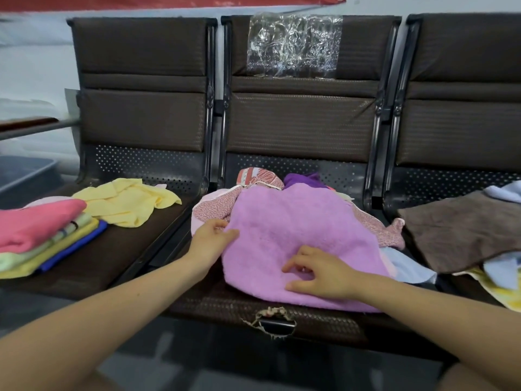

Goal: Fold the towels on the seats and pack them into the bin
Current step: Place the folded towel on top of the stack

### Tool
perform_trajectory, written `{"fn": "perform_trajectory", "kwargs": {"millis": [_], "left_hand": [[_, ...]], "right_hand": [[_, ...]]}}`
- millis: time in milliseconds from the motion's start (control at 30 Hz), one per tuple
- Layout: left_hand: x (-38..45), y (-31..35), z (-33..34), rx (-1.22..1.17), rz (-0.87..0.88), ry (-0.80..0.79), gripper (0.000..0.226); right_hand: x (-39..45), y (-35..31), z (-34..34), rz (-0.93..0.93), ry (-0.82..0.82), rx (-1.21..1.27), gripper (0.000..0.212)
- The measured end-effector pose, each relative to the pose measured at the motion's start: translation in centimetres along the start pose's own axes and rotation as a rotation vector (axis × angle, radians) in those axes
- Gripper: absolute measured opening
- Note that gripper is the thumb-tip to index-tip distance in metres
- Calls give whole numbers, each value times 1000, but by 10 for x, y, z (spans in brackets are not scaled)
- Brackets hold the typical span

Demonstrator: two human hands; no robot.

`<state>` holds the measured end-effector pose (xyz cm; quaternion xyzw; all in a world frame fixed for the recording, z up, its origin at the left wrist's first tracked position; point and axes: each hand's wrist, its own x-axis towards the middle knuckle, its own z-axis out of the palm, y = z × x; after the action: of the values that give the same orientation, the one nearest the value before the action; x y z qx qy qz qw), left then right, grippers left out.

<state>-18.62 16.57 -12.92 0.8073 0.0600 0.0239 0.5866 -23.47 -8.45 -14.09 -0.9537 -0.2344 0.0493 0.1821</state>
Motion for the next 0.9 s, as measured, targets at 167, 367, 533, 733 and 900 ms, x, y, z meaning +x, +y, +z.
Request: {"fn": "perform_trajectory", "kwargs": {"millis": [167, 367, 533, 733, 900], "left_hand": [[5, -5, -10, 10, -49, -104, 20], [-3, -12, -16, 206, 109, -403, 40], [-14, -4, -28, -37, 142, -336, 44], [-15, -24, -53, 425, 69, -232, 16], [-32, -23, -57, 874, 213, -294, 34]], "right_hand": [[2, 2, 1, 3, -8, 30, 37], [4, 2, -3, 5, -33, 51, 35], [4, 4, -5, 10, -34, 130, 30], [-3, 7, -6, 14, -21, 169, 27], [-15, 10, -6, -54, 6, 132, 33]]}}
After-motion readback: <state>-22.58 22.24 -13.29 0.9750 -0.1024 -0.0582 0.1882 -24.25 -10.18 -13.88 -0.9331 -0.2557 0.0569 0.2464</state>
